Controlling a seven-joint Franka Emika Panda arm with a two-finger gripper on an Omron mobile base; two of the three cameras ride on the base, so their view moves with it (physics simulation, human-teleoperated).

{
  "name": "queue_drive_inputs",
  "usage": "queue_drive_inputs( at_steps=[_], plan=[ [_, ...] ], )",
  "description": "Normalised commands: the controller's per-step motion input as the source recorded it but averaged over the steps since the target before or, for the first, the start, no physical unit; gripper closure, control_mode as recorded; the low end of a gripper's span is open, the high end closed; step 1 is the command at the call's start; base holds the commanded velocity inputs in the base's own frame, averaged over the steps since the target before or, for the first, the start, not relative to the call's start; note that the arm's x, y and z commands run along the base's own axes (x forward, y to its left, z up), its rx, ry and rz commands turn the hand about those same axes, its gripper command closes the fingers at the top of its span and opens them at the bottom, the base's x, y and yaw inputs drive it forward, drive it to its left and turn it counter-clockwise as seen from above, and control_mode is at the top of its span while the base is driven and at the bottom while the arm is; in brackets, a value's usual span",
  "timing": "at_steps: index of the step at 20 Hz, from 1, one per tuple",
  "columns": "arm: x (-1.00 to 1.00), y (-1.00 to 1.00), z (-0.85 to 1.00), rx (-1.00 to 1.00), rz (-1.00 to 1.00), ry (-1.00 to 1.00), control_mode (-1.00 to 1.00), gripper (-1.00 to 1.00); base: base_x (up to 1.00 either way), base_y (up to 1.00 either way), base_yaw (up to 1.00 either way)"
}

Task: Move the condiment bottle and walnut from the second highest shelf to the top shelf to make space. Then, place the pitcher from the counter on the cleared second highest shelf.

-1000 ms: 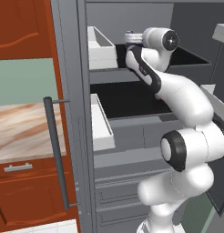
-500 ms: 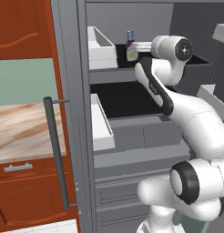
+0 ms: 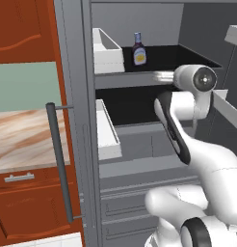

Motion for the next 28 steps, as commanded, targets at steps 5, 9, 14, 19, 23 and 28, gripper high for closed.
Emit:
queue_drive_inputs(
  at_steps=[5,9,14,19,23,28],
  plan=[
    [-0.42,-0.32,-0.53,0.00,-0.19,0.16,-1.00,-1.00,0.00,0.00,0.00],
    [-0.14,-0.25,-0.44,0.00,-0.11,0.19,-1.00,-1.00,0.00,0.00,0.00],
    [-0.01,-0.10,-0.45,0.01,-0.02,0.18,-1.00,-1.00,0.00,0.00,0.00],
    [0.08,-0.16,-0.38,0.06,0.00,0.14,-1.00,-1.00,0.00,0.00,0.00],
    [0.31,-0.17,-0.20,0.07,0.00,0.10,-1.00,-1.00,0.00,0.00,0.00],
    [0.48,-0.32,-0.15,0.03,-0.05,0.05,-1.00,-1.00,0.00,0.00,0.00]
  ],
)
